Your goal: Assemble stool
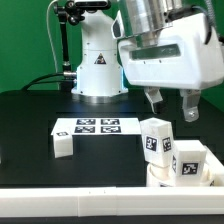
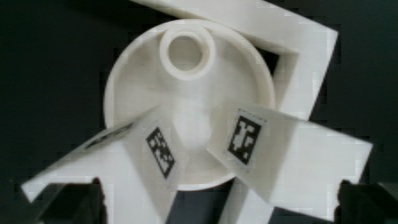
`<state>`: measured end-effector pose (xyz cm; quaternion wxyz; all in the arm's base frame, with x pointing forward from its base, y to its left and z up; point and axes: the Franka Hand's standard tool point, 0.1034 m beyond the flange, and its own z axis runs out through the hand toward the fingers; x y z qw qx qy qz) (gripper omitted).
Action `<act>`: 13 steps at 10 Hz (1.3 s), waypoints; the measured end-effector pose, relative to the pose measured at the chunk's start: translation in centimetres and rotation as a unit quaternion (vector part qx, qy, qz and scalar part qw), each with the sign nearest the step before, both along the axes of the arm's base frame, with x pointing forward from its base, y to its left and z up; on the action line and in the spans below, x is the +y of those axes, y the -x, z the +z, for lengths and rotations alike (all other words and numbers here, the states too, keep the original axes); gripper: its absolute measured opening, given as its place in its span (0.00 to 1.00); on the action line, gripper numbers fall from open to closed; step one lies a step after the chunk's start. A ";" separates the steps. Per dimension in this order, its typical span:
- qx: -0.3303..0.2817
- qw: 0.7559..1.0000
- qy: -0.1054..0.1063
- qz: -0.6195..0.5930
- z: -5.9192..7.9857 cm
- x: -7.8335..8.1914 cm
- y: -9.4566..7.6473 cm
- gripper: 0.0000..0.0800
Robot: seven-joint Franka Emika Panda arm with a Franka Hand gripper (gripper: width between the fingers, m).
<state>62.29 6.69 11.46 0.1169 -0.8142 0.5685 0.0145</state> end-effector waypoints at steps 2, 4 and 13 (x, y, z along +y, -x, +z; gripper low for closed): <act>-0.019 0.995 0.011 0.092 -0.1 -0.2 0.0 0.81; -0.032 0.986 0.023 0.163 -0.1 -0.3 0.0 0.81; -0.088 0.817 0.087 0.564 -0.4 -1.0 0.3 0.81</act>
Offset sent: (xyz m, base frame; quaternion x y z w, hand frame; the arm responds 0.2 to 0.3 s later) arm 0.0000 0.0000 0.0000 0.0000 0.0000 -0.1938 0.9810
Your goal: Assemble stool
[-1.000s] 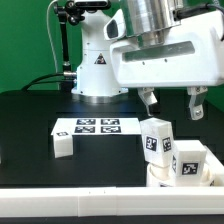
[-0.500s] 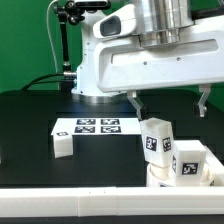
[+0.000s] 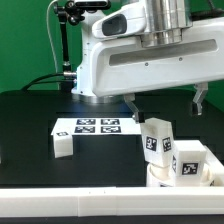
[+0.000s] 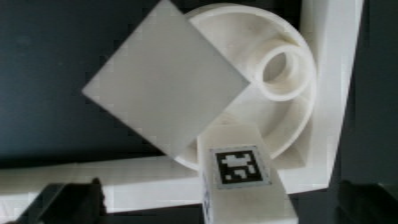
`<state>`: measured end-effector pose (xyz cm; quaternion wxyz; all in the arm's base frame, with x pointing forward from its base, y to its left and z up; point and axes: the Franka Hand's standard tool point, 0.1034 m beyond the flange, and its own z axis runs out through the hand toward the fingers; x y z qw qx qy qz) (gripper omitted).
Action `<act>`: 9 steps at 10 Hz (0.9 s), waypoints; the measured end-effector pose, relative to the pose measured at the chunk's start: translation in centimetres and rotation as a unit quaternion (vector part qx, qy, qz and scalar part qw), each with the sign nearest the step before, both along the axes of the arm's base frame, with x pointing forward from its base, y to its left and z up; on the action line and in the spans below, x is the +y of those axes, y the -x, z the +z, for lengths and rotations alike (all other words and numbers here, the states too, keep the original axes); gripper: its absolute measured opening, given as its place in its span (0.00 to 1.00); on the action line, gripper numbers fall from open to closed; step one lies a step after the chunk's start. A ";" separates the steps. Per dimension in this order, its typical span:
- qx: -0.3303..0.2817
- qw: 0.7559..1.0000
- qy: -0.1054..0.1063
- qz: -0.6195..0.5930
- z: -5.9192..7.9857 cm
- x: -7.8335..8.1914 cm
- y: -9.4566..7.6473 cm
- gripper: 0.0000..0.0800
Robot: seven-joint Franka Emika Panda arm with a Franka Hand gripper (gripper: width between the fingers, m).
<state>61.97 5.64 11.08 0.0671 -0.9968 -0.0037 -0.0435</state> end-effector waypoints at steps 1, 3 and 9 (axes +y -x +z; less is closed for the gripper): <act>-0.003 1.000 0.005 0.030 0.0 -0.1 0.0 0.81; -0.009 0.993 0.024 0.116 -0.2 -0.1 0.2 0.81; -0.030 0.971 0.053 0.229 -1.9 0.0 1.4 0.81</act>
Offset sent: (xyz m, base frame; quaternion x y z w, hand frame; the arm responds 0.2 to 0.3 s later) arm -0.0103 0.0101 -0.0038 -0.0123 -0.0087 -0.2597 0.9656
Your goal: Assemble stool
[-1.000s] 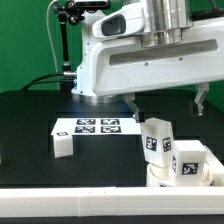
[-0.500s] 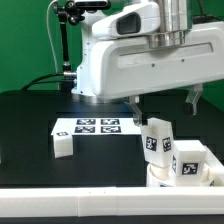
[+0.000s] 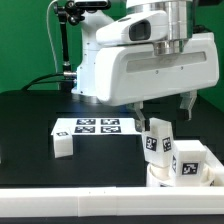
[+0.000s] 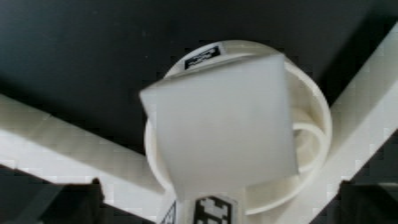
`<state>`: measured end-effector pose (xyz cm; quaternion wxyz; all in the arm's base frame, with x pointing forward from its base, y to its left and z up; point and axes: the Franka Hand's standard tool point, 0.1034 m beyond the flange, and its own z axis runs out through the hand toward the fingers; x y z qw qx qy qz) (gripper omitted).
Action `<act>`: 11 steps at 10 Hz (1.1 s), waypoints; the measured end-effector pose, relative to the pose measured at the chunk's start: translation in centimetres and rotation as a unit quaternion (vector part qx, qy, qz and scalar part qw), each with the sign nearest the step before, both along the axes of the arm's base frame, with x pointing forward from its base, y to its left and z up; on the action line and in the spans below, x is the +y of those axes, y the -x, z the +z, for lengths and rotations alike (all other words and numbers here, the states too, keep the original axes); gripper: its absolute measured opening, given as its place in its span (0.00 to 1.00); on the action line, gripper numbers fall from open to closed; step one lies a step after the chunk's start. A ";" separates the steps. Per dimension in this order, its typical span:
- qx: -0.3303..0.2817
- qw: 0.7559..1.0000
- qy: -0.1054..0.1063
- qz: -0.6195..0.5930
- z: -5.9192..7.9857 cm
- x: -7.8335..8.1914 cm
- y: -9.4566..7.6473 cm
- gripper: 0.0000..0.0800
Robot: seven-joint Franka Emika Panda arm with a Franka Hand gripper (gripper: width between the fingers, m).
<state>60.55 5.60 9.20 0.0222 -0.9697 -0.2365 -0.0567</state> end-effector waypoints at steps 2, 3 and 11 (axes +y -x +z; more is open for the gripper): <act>0.002 1.000 0.003 0.000 -0.7 -0.1 0.4 0.81; 0.002 1.000 0.003 -0.001 -0.8 -0.2 0.4 0.81; 0.006 1.000 0.003 -0.006 -1.2 -0.3 0.6 0.42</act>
Offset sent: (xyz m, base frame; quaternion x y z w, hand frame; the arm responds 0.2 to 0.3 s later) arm 0.0004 0.0002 -0.0016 -0.0018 -0.0034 -0.0062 1.0000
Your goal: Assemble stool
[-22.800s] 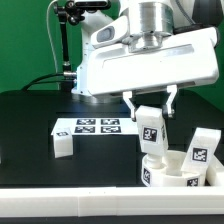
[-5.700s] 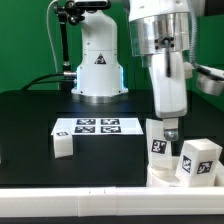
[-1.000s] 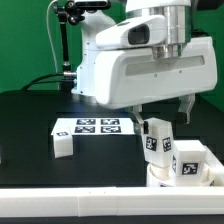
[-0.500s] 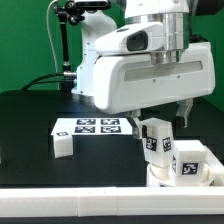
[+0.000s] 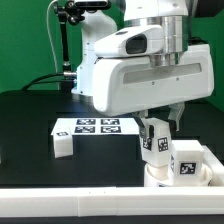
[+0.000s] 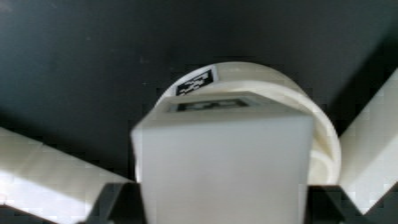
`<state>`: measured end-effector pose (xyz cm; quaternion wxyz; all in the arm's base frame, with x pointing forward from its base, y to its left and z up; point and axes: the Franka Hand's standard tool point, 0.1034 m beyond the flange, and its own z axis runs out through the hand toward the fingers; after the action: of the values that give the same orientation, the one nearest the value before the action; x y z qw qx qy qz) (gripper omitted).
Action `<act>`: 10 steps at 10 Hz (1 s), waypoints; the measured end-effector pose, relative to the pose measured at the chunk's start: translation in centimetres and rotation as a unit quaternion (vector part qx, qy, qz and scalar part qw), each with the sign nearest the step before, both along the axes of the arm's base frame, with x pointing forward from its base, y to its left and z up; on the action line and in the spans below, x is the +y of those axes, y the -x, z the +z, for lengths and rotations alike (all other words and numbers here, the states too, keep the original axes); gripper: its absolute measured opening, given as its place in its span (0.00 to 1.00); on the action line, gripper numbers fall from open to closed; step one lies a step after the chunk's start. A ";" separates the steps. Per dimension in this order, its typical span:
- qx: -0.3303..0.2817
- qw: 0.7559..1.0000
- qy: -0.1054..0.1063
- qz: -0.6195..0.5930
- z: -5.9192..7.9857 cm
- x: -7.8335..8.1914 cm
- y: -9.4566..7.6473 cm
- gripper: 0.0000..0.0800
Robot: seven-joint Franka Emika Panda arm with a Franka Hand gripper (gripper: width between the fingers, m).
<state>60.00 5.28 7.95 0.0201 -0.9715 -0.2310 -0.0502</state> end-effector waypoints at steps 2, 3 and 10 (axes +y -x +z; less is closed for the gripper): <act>0.001 1.000 -0.002 -0.019 0.0 0.0 0.0 0.42; 0.004 0.998 -0.006 -0.057 0.0 0.0 0.0 0.42; 0.022 0.927 -0.041 -0.372 -0.2 0.0 0.1 0.43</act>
Offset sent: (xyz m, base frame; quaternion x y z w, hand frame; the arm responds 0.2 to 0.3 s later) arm 0.0000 0.0000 0.0000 0.0000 0.0000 0.1938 0.9810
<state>59.91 5.32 7.77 0.0450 -0.9867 0.1502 -0.0421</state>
